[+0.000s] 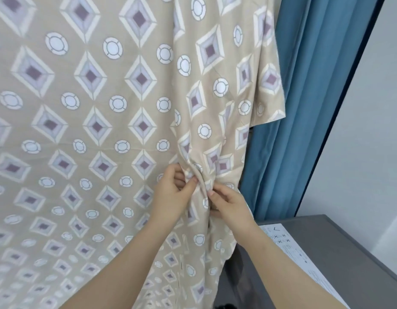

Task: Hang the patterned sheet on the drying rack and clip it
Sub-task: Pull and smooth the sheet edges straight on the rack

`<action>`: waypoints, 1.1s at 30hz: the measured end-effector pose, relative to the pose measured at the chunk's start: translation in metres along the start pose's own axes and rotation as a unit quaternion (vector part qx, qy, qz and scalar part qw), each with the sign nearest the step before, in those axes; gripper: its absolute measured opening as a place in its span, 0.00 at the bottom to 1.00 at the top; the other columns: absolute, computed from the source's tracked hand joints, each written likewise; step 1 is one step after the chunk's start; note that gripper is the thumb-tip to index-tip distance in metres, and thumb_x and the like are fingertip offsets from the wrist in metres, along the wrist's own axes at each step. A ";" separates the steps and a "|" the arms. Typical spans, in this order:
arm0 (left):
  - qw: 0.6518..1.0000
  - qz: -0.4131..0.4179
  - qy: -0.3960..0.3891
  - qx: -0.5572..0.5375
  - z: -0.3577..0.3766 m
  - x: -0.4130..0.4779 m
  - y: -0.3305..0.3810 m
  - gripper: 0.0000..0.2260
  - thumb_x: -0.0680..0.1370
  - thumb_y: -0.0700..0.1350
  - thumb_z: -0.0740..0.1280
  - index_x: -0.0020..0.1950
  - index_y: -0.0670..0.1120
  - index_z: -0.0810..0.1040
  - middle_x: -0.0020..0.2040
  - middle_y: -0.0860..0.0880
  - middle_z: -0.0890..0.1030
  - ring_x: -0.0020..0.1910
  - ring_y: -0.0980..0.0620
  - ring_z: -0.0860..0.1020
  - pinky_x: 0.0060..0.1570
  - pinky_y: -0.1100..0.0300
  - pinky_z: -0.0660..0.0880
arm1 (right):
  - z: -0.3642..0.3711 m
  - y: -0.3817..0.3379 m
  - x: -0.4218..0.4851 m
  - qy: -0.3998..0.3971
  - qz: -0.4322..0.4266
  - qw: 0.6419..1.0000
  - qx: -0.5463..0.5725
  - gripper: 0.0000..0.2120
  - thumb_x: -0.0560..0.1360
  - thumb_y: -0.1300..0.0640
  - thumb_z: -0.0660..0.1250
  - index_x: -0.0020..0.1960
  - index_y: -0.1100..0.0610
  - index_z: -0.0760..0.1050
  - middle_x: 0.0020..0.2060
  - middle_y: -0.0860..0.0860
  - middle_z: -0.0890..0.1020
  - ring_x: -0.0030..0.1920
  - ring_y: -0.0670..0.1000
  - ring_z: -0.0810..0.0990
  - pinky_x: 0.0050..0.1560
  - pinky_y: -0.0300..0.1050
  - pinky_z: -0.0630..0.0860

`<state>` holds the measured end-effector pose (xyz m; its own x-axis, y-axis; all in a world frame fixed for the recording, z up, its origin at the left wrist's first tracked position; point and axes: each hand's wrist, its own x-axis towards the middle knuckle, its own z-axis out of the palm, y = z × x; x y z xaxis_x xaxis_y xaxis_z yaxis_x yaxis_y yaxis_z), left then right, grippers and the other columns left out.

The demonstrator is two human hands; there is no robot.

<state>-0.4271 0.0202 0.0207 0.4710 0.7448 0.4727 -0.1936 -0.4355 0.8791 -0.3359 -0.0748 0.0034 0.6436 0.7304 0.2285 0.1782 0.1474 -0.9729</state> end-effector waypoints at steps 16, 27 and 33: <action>0.865 0.349 0.124 0.338 0.040 0.007 0.013 0.14 0.64 0.39 0.70 0.47 0.51 0.77 0.51 0.47 0.78 0.54 0.47 0.70 0.53 0.55 0.64 | -0.072 0.044 0.005 0.119 0.193 0.971 -0.081 0.19 0.72 0.66 0.66 0.61 0.57 0.70 0.47 0.51 0.78 0.44 0.51 0.77 0.43 0.38 0.73; 0.753 0.475 0.080 0.449 0.052 0.026 0.008 0.06 0.66 0.39 0.69 0.41 0.47 0.82 0.53 0.47 0.82 0.65 0.46 0.69 0.65 0.46 0.62 | -0.122 0.016 0.045 0.316 0.085 0.904 -0.275 0.02 0.73 0.62 0.60 0.43 0.57 0.70 0.45 0.55 0.72 0.46 0.56 0.71 0.41 0.46 0.69; 0.694 0.510 0.040 0.507 0.069 0.027 0.002 0.05 0.69 0.38 0.65 0.38 0.47 0.79 0.51 0.47 0.82 0.66 0.44 0.73 0.70 0.45 0.58 | -0.117 0.019 0.030 0.143 0.209 0.964 -0.079 0.16 0.65 0.61 0.70 0.50 0.62 0.71 0.41 0.58 0.77 0.38 0.56 0.77 0.38 0.49 0.77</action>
<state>-0.3554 0.0043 0.0315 0.4762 -0.2031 0.8555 0.3329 -0.8589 -0.3892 -0.2263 -0.1284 -0.0046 0.8592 0.4862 -0.1595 -0.0443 -0.2398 -0.9698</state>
